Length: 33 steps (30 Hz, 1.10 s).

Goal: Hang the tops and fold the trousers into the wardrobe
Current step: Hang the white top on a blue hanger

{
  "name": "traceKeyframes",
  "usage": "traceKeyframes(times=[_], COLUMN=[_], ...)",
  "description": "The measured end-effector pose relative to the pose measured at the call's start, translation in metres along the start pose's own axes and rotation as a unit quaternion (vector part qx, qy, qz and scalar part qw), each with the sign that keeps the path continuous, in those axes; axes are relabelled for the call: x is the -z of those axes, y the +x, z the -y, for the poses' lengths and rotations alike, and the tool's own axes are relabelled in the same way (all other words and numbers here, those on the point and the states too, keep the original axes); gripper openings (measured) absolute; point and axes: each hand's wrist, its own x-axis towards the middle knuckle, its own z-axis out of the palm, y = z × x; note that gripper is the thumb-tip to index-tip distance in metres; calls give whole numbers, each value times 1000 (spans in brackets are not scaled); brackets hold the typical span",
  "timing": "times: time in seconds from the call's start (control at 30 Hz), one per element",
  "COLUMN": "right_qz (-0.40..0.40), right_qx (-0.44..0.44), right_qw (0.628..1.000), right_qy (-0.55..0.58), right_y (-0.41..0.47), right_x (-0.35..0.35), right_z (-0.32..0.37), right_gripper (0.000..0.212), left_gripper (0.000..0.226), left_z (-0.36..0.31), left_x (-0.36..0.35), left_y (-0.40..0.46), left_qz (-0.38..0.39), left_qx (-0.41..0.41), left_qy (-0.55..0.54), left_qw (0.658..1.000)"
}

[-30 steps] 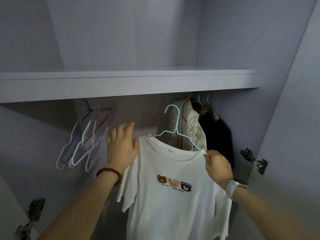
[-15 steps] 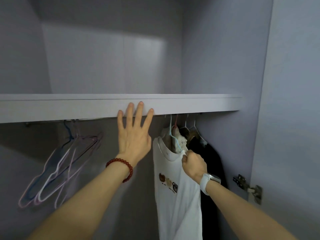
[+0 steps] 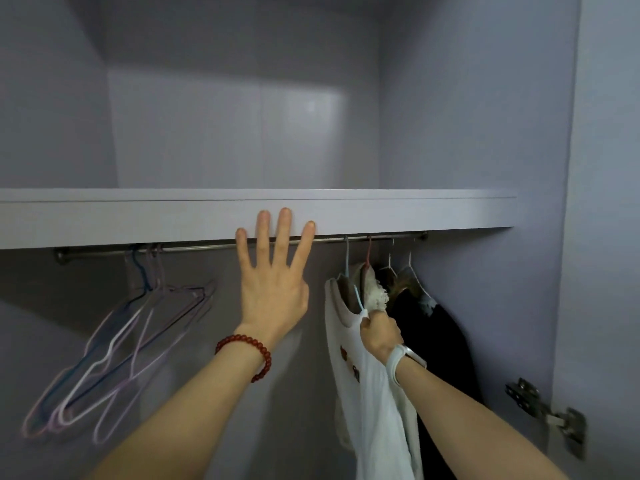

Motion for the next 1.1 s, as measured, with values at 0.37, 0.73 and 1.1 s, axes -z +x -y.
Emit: traceKeyframes(times=[0.37, 0.73, 1.1], right_qz=[61, 228, 27], right_qx=[-6, -264, -453], right_qw=[994, 936, 891], right_qy=[87, 47, 15], right_y=[-128, -417, -634], right_x=[46, 163, 380], right_z=[-44, -191, -280], right_gripper=[30, 27, 29], left_gripper=[56, 27, 21], left_z=[-58, -228, -452], left_x=[48, 187, 431], left_y=[-85, -207, -213], left_qz=[271, 555, 557], left_qx=[133, 43, -186], left_qy=[-294, -557, -679], left_qw=[907, 617, 441])
